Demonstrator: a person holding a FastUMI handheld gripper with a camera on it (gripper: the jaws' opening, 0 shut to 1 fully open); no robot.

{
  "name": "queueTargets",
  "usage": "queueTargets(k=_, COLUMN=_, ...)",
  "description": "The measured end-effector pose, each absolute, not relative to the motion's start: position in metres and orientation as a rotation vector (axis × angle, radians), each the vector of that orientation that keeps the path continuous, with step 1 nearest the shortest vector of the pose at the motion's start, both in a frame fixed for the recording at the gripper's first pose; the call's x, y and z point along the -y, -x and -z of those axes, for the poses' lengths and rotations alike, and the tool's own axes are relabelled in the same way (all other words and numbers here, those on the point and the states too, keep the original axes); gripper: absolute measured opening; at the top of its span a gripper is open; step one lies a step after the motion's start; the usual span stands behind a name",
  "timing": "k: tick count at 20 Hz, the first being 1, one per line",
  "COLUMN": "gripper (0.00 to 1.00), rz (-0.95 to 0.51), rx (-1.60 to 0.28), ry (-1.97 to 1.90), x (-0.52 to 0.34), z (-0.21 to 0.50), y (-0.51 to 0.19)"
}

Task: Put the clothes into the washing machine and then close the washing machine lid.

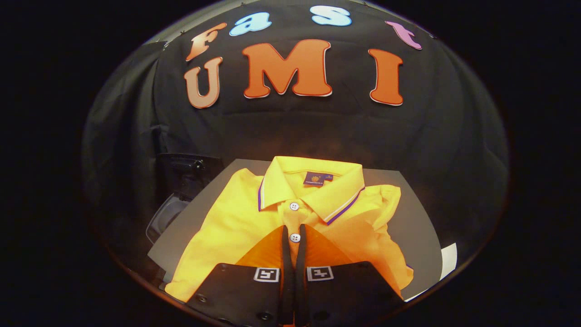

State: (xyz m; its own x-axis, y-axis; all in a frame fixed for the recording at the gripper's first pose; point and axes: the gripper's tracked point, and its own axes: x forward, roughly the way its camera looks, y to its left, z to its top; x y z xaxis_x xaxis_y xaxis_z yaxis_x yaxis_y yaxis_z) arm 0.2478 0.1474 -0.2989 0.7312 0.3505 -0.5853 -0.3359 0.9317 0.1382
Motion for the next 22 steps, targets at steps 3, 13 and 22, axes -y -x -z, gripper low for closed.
queueTargets(k=3, gripper=0.08, rz=-0.427, rx=-0.51, ry=-0.145, x=-0.151, z=0.26, y=-0.222)
queueTargets(k=13, gripper=0.08, rz=-0.409, rx=-0.187, ry=-0.272, x=-0.242, z=0.109, y=-0.129)
queueTargets(k=22, gripper=0.08, rz=-0.375, rx=-0.03, ry=-0.3, x=-0.305, z=0.011, y=-0.084)
